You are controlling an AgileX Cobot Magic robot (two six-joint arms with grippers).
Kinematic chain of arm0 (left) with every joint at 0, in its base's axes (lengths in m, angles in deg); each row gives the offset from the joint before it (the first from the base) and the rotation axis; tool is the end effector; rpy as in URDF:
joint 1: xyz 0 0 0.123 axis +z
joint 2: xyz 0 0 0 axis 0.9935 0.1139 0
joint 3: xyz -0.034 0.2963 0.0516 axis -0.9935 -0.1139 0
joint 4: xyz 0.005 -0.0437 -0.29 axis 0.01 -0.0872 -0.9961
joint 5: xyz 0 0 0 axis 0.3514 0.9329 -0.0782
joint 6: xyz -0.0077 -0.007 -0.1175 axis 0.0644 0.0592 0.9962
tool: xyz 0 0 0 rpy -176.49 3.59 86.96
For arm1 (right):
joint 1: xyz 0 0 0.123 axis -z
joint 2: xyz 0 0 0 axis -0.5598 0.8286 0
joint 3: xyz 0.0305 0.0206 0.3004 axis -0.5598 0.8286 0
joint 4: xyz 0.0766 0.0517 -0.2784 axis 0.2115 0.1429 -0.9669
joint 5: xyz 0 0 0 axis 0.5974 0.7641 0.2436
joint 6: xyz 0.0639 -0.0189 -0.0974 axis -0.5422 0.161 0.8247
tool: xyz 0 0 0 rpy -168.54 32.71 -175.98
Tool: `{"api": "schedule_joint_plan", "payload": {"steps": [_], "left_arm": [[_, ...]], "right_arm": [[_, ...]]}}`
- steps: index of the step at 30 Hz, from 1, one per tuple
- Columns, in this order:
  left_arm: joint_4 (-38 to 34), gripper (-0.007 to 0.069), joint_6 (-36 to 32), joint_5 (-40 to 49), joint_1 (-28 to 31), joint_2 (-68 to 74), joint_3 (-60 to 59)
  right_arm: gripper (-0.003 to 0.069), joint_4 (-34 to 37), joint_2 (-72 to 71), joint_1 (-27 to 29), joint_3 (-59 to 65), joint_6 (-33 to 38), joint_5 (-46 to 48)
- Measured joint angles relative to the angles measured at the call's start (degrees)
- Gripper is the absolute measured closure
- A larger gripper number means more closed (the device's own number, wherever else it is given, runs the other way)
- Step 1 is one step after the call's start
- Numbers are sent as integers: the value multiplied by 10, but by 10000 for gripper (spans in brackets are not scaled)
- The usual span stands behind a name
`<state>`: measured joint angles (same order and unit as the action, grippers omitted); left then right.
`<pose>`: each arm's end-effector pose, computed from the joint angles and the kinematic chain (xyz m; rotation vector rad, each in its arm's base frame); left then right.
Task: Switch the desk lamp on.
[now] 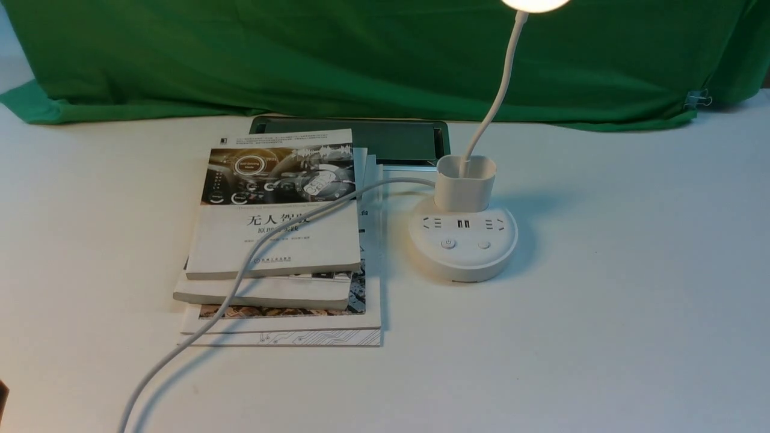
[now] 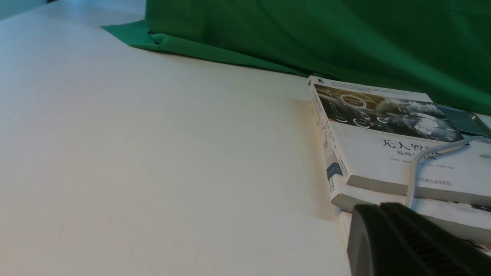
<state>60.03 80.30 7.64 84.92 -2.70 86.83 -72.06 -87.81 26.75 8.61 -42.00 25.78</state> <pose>0.1069 0.0014 0.1864 -0.1726 1.6966 -0.1292 0.1086 0.0138 0.2209 -0.0954 1.4732 0.1011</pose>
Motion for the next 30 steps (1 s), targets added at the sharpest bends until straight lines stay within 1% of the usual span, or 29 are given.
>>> {"api": "schedule_joint_plan", "payload": {"steps": [3,6,13,24,30], "left_arm": [[0,603,0,0,0,0,0],[0,603,0,0,0,0,0],[0,603,0,0,0,0,0],[0,603,0,0,0,0,0],[0,603,0,0,0,0,0]], "right_arm": [[477,-6,-16,57,11,-30,15],[470,-9,-17,78,12,-40,47],[456,-11,-17,80,14,-42,133],[424,-11,-17,80,14,-41,138],[424,-11,-17,80,14,-41,139]]}}
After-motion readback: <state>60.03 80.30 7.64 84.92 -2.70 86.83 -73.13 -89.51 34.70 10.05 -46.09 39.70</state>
